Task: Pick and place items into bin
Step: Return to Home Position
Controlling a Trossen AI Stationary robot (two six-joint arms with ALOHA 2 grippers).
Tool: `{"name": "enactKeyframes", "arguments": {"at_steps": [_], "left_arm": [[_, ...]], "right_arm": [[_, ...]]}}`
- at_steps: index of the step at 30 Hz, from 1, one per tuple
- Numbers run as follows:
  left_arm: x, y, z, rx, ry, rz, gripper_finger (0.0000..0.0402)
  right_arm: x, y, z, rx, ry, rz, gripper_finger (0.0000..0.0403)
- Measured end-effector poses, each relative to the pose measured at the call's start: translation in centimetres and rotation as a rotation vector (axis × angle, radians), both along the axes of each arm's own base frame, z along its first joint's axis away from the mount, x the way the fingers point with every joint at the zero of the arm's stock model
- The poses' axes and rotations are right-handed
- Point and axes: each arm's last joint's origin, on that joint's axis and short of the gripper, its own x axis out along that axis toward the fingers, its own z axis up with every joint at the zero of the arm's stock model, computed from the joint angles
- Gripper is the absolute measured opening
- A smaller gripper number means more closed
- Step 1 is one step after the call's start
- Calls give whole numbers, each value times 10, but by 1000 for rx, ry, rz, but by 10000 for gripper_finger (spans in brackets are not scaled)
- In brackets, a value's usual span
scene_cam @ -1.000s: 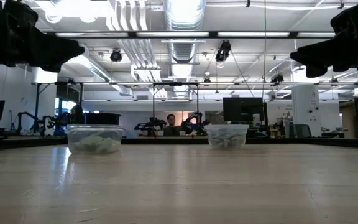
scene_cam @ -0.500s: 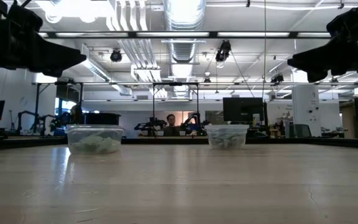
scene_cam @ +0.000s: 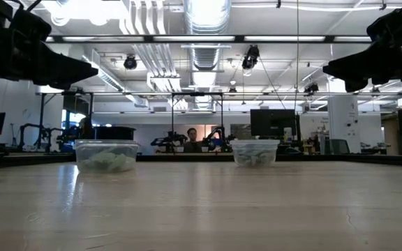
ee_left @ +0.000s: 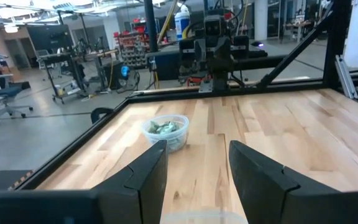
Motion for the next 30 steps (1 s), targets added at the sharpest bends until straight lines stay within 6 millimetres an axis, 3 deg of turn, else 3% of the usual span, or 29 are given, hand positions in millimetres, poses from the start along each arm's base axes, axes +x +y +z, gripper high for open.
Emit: {"name": "enactKeyframes", "arguments": {"at_steps": [30], "left_arm": [[2, 0, -3, 2, 33, -1, 156]], "right_arm": [[0, 0, 0, 0, 0, 1, 100]]}}
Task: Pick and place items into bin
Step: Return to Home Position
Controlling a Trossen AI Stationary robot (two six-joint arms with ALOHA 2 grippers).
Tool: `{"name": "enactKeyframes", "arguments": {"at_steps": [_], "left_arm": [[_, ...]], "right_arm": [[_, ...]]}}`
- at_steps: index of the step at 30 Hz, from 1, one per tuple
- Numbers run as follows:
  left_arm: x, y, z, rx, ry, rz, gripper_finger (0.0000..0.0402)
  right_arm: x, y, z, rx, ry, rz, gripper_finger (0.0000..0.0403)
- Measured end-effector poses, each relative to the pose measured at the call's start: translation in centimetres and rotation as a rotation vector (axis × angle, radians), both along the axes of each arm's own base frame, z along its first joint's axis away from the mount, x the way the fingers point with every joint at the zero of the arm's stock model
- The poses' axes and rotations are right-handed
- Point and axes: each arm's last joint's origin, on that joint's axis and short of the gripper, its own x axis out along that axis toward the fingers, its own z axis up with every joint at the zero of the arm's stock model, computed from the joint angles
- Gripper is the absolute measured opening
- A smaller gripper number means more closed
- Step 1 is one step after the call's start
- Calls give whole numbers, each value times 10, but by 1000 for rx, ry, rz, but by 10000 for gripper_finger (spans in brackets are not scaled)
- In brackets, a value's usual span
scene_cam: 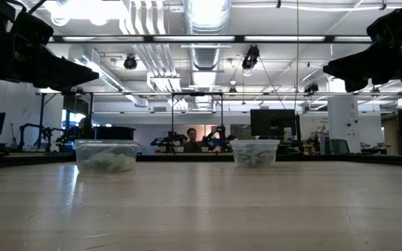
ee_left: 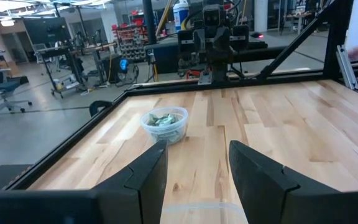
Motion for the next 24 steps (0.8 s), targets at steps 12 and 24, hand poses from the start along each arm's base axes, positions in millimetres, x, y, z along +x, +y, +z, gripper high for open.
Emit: {"name": "enactKeyframes", "arguments": {"at_steps": [12, 24], "left_arm": [[0, 0, 0, 0, 0, 0, 156], [0, 0, 0, 0, 0, 0, 156]], "right_arm": [[0, 0, 0, 0, 0, 0, 87], [0, 0, 0, 0, 0, 0, 93]]}}
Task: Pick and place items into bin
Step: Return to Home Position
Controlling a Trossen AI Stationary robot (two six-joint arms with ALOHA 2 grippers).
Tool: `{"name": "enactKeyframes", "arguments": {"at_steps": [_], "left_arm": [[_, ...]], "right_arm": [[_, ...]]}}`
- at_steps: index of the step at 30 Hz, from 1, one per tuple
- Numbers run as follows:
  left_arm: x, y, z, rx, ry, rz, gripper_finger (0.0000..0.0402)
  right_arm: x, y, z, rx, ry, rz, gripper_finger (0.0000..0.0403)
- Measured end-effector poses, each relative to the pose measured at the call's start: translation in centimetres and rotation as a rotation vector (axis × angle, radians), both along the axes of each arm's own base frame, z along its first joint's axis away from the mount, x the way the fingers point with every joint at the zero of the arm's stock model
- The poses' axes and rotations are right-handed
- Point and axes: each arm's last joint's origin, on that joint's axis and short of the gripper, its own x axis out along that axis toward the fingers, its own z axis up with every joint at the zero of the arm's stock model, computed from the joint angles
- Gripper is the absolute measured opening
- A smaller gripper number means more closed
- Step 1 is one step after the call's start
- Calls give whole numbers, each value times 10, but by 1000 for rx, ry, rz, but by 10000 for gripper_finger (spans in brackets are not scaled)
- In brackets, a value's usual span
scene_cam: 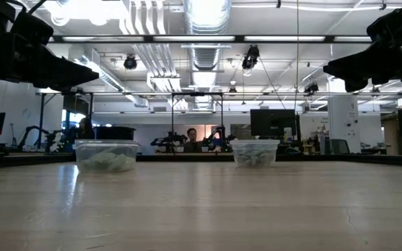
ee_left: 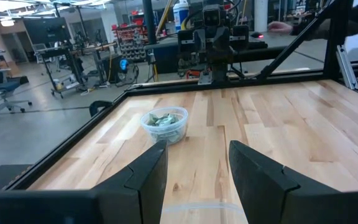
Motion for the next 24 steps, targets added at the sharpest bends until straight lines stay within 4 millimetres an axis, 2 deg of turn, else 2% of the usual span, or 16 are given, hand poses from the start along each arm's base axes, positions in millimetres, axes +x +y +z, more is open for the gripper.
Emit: {"name": "enactKeyframes", "arguments": {"at_steps": [9, 24], "left_arm": [[0, 0, 0, 0, 0, 0, 156], [0, 0, 0, 0, 0, 0, 156]], "right_arm": [[0, 0, 0, 0, 0, 0, 82], [0, 0, 0, 0, 0, 0, 87]]}}
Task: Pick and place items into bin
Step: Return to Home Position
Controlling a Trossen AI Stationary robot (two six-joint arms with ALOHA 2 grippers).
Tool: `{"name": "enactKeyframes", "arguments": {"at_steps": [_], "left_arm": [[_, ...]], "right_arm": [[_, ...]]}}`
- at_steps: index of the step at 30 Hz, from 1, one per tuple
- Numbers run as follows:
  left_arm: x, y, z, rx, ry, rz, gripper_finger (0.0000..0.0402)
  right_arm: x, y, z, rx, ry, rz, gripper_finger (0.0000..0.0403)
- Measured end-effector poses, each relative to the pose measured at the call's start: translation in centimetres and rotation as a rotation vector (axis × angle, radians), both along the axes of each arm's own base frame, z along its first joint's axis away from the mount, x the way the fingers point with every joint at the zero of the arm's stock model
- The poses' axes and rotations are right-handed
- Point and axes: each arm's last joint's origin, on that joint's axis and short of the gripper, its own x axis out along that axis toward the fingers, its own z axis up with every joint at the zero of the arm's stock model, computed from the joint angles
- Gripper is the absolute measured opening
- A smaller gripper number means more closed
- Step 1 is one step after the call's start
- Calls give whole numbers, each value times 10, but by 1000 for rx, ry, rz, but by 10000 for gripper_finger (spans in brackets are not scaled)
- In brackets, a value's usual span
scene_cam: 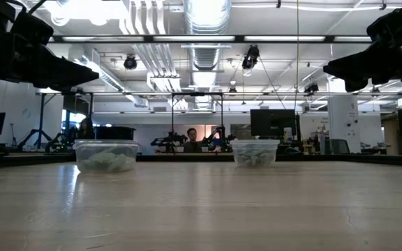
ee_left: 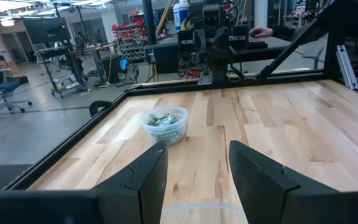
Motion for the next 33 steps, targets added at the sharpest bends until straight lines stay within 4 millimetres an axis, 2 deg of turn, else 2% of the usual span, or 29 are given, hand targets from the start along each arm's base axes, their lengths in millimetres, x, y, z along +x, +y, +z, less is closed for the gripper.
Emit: {"name": "enactKeyframes", "arguments": {"at_steps": [8, 23, 33], "left_arm": [[0, 0, 0, 0, 0, 0, 156], [0, 0, 0, 0, 0, 0, 156], [0, 0, 0, 0, 0, 0, 156]], "right_arm": [[0, 0, 0, 0, 0, 0, 77], [0, 0, 0, 0, 0, 0, 86], [0, 0, 0, 0, 0, 0, 73]]}}
